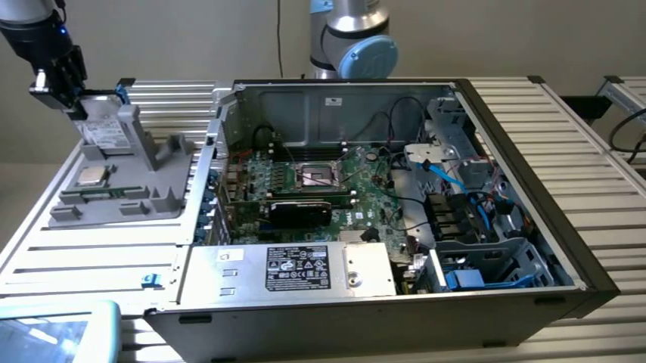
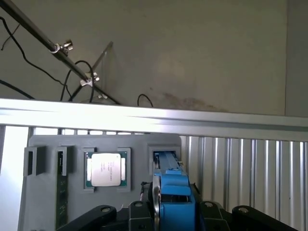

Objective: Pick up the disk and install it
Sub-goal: 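Pick up the disk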

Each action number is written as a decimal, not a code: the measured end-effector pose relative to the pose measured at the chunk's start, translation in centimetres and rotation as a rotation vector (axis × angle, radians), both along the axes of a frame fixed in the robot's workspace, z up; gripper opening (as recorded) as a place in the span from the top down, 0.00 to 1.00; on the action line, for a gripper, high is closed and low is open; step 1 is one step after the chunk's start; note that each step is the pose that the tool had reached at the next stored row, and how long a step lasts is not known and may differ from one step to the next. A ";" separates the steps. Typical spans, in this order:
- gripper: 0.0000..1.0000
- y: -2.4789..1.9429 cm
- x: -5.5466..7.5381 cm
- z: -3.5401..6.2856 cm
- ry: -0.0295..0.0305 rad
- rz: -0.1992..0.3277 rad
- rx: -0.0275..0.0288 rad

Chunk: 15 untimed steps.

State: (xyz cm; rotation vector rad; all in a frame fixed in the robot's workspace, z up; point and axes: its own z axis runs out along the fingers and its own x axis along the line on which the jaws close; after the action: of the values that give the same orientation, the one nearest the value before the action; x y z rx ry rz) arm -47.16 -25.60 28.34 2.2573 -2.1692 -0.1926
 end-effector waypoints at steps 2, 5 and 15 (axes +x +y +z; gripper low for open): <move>0.62 0.00 0.1 0.00 0.0061 0.000 -0.0001; 0.62 0.00 0.1 0.01 0.0064 0.000 -0.0001; 0.62 0.00 0.1 0.01 0.0063 0.000 -0.0004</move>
State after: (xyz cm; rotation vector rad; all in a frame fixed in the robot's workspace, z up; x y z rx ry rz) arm -47.03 -25.61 28.35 2.2533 -2.1661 -0.1989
